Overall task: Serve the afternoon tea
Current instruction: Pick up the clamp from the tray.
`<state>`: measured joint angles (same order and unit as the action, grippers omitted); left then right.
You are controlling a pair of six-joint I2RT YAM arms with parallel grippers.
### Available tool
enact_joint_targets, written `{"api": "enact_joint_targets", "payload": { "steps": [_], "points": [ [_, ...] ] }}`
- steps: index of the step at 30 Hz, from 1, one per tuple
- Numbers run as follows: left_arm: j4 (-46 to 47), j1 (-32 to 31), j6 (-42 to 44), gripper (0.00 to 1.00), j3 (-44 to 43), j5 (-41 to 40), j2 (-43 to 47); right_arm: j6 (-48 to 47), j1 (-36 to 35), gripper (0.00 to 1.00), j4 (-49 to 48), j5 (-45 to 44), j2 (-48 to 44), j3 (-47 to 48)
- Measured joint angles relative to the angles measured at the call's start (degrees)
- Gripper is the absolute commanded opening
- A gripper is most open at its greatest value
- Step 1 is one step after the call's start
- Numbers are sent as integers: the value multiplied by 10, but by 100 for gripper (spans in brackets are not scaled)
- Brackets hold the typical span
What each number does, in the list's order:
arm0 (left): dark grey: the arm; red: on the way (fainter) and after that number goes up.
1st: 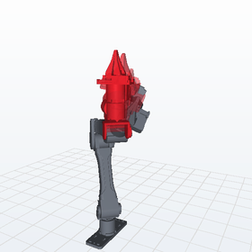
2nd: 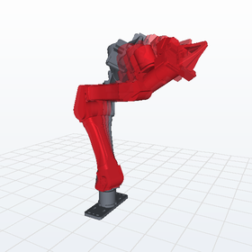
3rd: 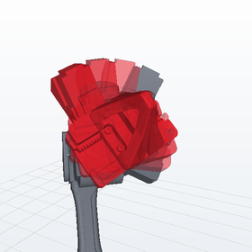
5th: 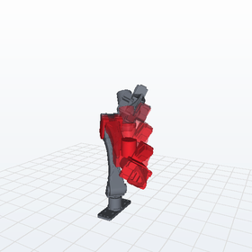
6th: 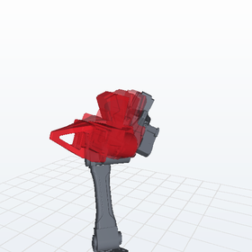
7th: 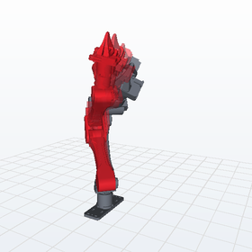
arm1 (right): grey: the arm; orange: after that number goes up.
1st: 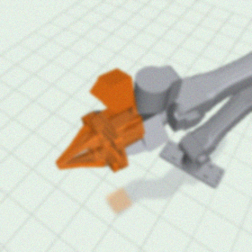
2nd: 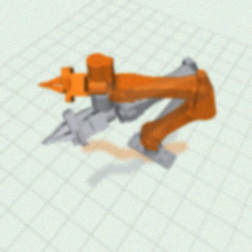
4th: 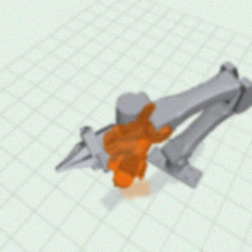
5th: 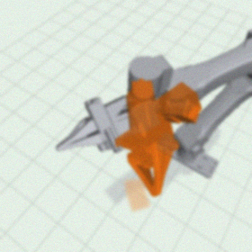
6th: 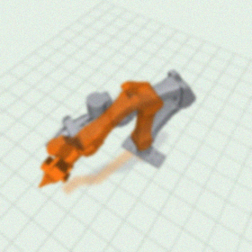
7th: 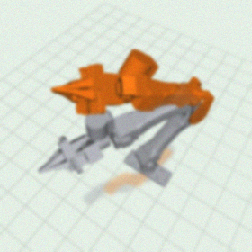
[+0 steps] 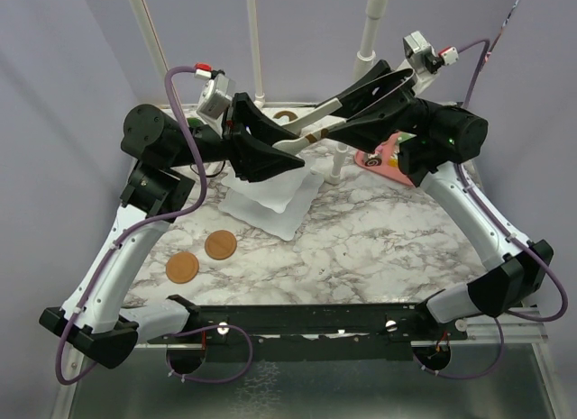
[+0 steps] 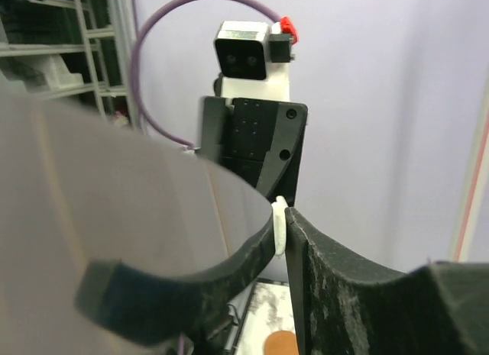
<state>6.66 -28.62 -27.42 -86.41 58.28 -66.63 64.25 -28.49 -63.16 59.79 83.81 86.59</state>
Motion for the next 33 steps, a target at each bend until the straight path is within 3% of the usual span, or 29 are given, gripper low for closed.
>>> {"api": "enact_joint_targets", "payload": {
  "steps": [3,12,23,33],
  "points": [
    [-21,-1,5,79,0,10,4,-43,5,47,38,-3,-15,-7],
    [-112,-3,102,95,-3,-29,19,-268,8,45,278,-63,-128,-39],
    [-320,-12,355,96,5,-127,-47,-453,8,44,471,-289,-275,-145],
    [-417,-181,624,93,51,-220,-116,-523,8,43,537,-549,-332,-197]
  ]
}}
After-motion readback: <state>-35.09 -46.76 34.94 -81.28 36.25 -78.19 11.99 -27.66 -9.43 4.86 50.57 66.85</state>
